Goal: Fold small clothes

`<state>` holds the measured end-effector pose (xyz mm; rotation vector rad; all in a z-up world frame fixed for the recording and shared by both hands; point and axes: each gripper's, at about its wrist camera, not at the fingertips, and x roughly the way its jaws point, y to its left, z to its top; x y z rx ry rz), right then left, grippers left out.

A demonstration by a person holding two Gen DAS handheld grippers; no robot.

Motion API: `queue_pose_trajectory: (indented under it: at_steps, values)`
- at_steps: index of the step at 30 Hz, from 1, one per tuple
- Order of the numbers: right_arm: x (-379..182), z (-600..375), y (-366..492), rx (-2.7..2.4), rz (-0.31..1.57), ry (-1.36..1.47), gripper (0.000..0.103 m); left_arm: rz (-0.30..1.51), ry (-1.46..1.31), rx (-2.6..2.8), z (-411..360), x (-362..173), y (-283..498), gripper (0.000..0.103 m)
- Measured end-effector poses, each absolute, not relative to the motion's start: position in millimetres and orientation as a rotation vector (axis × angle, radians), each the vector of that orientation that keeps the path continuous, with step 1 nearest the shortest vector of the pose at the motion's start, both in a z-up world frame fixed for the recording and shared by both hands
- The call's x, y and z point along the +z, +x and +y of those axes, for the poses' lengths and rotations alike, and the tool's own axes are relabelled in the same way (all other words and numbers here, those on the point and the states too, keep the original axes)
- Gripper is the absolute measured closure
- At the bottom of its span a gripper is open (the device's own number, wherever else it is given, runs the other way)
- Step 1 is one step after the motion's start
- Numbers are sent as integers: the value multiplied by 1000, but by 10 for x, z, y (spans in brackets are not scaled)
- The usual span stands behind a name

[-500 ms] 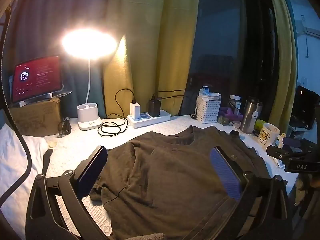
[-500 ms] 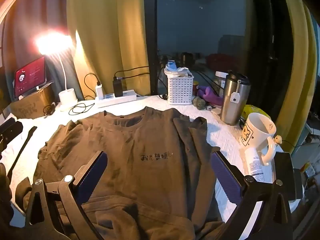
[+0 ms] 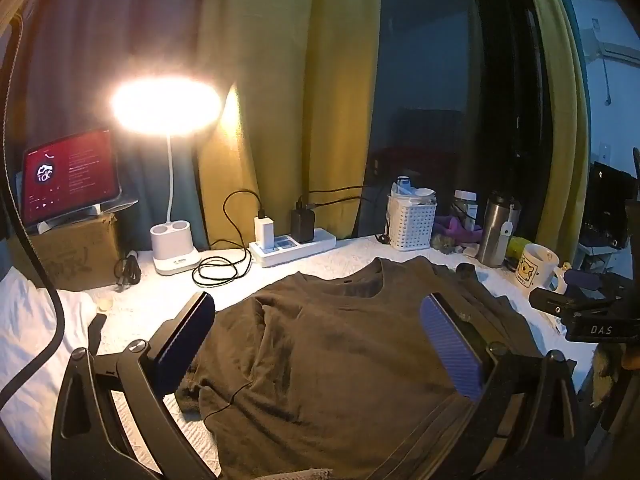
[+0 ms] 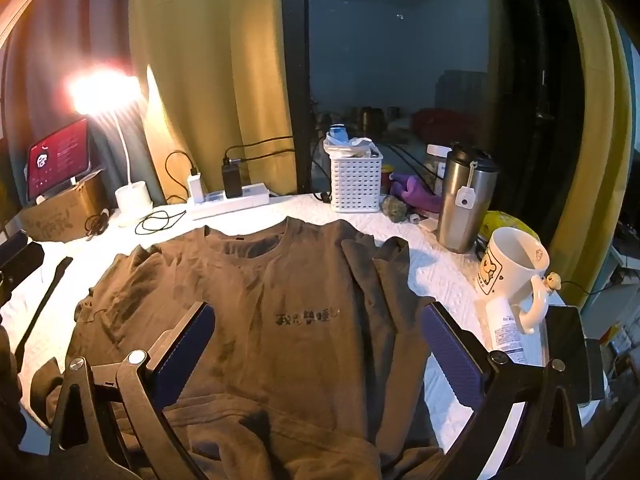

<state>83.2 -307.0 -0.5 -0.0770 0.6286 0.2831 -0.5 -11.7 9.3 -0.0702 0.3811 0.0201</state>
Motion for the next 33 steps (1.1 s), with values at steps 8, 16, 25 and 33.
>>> queue_pose_trajectory:
  at_steps: [8, 16, 25, 33]
  values:
    - [58, -3037, 776, 292, 606, -85, 0, 386, -71, 21, -110, 55, -1, 1]
    - [88, -3049, 818, 290, 606, -94, 0, 377, -68, 24, -85, 73, 29, 1]
    - [47, -3048, 867, 296, 617, -88, 0, 384, -61, 27, -89, 56, 52, 1]
    - [34, -3070, 881, 296, 617, -84, 0, 388, -54, 25, -116, 58, 67, 1]
